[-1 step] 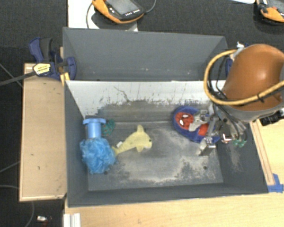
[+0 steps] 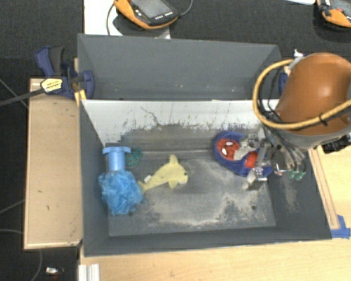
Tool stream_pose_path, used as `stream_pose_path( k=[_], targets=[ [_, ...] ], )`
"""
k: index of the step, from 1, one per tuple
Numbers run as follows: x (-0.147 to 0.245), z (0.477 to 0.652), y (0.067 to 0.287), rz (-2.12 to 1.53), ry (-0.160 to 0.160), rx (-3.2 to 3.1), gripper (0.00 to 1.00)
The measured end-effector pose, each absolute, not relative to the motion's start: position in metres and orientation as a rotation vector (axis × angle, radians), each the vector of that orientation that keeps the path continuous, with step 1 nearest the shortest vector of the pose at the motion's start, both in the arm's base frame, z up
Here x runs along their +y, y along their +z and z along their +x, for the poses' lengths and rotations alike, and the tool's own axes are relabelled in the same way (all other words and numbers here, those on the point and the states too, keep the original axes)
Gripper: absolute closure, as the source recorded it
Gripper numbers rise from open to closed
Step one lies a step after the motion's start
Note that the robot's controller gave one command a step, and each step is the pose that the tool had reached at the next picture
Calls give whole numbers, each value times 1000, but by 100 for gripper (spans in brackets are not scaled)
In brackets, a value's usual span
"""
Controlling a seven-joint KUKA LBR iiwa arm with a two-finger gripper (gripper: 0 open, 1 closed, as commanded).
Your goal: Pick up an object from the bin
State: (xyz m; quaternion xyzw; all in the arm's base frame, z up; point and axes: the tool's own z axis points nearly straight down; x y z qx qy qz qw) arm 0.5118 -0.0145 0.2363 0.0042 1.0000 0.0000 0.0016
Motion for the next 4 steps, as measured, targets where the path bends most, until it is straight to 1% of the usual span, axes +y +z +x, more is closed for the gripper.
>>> stream_pose_path(
  k=[1, 2, 3, 4],
  targets=[
    [-61, 553, 153, 54, 0, 3132, 0],
    [-121, 575, 161, 64, 0, 3120, 0],
    [-91, 565, 113, 358, 1, 3107, 0],
    [-69, 566, 76, 387, -21, 3074, 0]
  ],
)
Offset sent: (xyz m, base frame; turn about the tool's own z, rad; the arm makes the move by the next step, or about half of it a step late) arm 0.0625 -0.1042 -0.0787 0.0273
